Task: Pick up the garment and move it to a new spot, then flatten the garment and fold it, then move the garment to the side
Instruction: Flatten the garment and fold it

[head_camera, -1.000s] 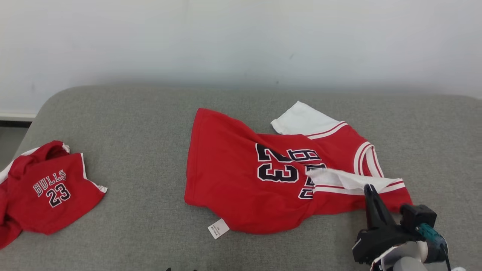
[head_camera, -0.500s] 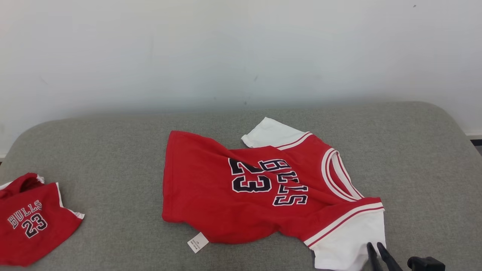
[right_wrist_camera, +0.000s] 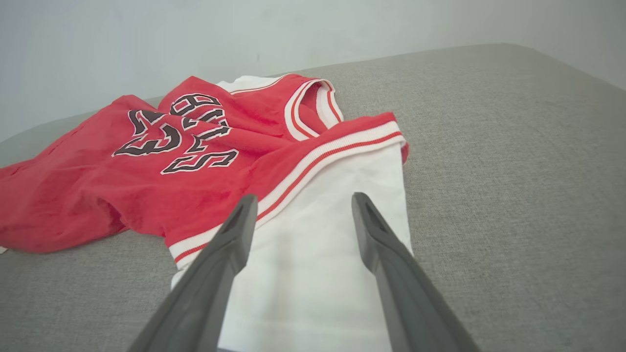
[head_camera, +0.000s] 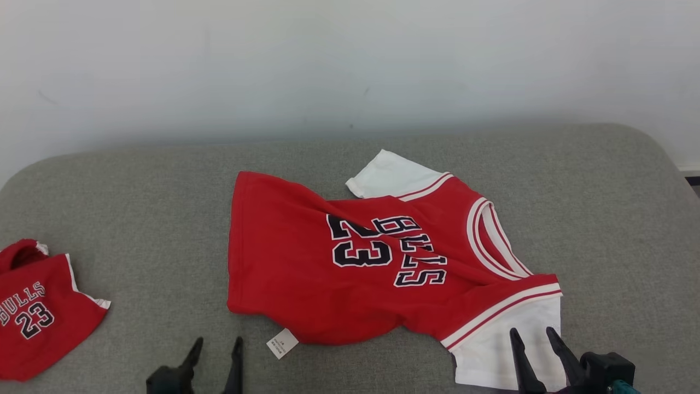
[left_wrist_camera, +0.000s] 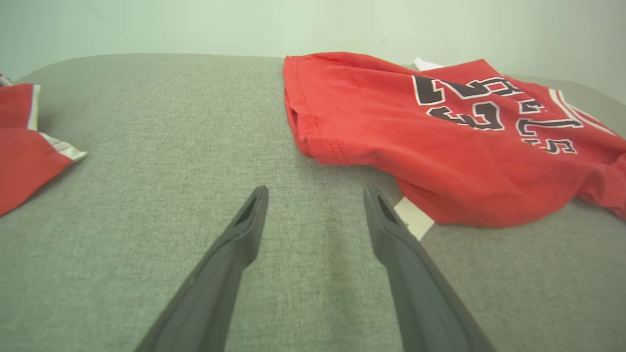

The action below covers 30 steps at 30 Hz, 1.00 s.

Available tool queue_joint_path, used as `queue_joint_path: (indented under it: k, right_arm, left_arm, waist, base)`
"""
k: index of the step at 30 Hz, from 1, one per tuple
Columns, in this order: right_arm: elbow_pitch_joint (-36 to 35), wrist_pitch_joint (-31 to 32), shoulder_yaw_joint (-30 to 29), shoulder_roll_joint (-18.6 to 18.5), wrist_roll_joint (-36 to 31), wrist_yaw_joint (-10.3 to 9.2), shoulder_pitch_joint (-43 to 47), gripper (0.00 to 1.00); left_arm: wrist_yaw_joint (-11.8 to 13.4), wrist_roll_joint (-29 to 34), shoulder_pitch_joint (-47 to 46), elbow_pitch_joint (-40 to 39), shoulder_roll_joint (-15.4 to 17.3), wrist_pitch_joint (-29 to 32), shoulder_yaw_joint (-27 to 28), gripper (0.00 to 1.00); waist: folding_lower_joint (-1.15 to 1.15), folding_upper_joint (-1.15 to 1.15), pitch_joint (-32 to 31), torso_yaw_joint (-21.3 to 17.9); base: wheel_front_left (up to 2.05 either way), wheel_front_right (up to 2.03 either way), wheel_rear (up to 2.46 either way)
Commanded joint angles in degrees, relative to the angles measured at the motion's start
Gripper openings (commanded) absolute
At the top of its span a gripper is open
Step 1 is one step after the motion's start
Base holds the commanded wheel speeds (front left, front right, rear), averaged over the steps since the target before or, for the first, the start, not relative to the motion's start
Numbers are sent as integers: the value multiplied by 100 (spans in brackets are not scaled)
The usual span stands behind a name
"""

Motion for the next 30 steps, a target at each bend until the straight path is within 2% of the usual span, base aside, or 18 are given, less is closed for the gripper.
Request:
queue_joint_path:
  k: [1,11,21,25,26,27,28,30]
  right_arm:
    - [-19,16,21,51,-68,-15,-111,100]
    - [47,-12,36,45,-91,-15,-394,100]
    - [219,-44,44,126,-139,-15,-549,100]
    - [259,-58,57,142,-150,-15,-588,100]
    - [266,-58,59,147,-146,-15,-603,100]
    - [274,-62,66,153,-132,-15,-613,100]
    - [287,-66,69,157,-119,-15,-619,100]
    - [316,-74,68,154,-95,-15,-620,100]
  left_arm:
    - [-14,119,-278,108,98,-20,64,100]
    - [-155,-186,-1243,545,169,-19,191,100]
    - [-160,-770,-2095,1905,144,560,-297,100]
    - [-161,-971,-2191,2012,43,535,-605,100]
    - [-161,-1062,-2182,1987,39,479,-703,91]
    - [-161,-1128,-2160,1984,46,465,-799,36]
    - [-161,-1181,-2137,1975,59,459,-908,2]
    - [-161,-1387,-2112,1948,97,436,-1072,0]
  waist:
    - [0,0,223,-31]
    - [0,0,618,-110]
    - [0,0,688,-113]
    - [0,0,712,-104]
    - [0,0,714,-99]
    - [0,0,714,-94]
    - [0,0,710,-89]
    - [0,0,703,-79]
  base:
    - [0,0,0]
    - [0,0,0]
    - [0,0,0]
    - [0,0,0]
    - [0,0,0]
    - [0,0,0]
    - [0,0,0]
    - [0,0,0]
